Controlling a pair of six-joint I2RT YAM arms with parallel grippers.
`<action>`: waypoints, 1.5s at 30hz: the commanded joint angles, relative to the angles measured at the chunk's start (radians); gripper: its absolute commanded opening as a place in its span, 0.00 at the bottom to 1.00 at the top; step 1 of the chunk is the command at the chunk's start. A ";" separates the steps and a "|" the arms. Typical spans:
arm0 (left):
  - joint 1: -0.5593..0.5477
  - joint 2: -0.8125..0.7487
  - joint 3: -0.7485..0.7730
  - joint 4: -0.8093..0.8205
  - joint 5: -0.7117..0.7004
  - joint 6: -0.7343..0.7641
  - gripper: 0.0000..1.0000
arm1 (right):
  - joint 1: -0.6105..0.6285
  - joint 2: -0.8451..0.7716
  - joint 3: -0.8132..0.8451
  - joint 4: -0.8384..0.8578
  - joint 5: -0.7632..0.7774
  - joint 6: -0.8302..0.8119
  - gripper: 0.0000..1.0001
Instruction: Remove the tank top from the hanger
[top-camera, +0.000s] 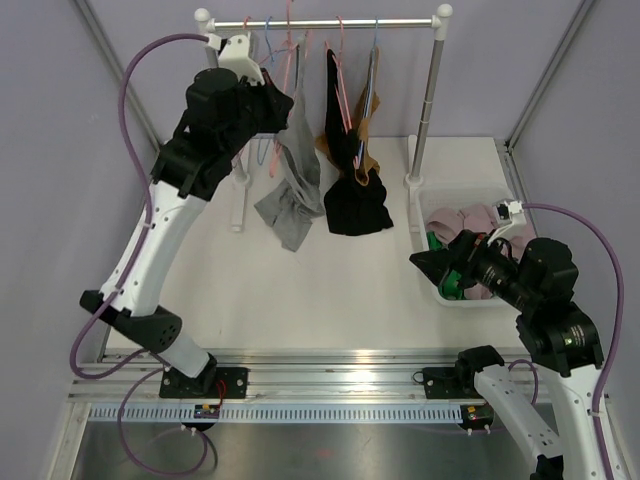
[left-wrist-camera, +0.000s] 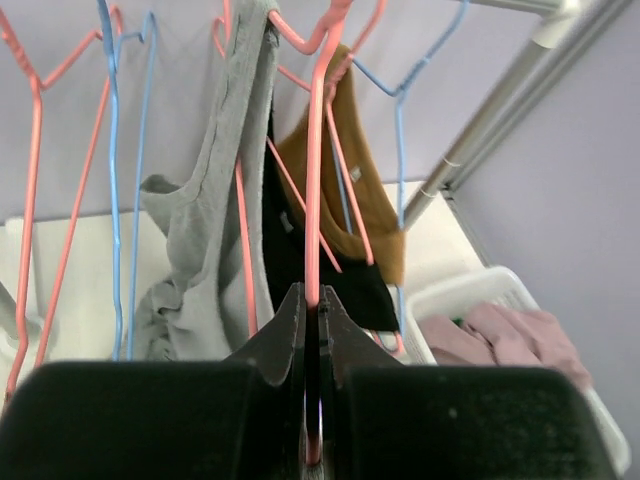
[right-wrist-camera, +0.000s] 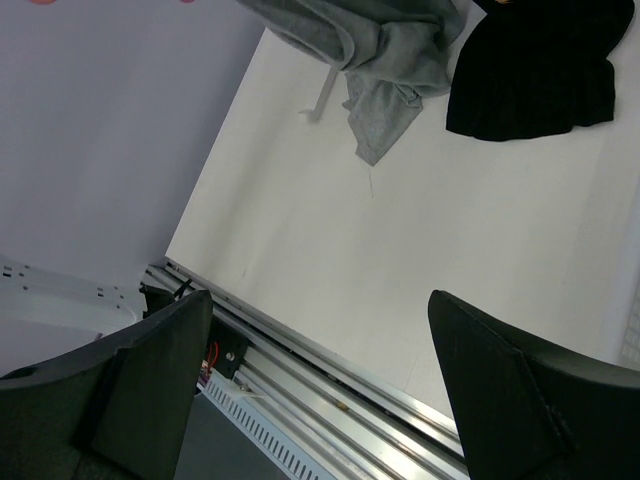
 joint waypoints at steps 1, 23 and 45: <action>0.005 -0.121 -0.068 0.018 0.100 -0.051 0.00 | -0.002 0.007 0.062 0.037 -0.045 -0.013 0.97; 0.002 -1.227 -1.192 0.136 0.553 -0.357 0.00 | 0.348 0.310 -0.092 0.674 -0.017 0.179 0.96; 0.004 -1.432 -1.403 0.062 0.469 -0.489 0.00 | 0.812 0.771 0.120 0.594 0.680 -0.111 0.03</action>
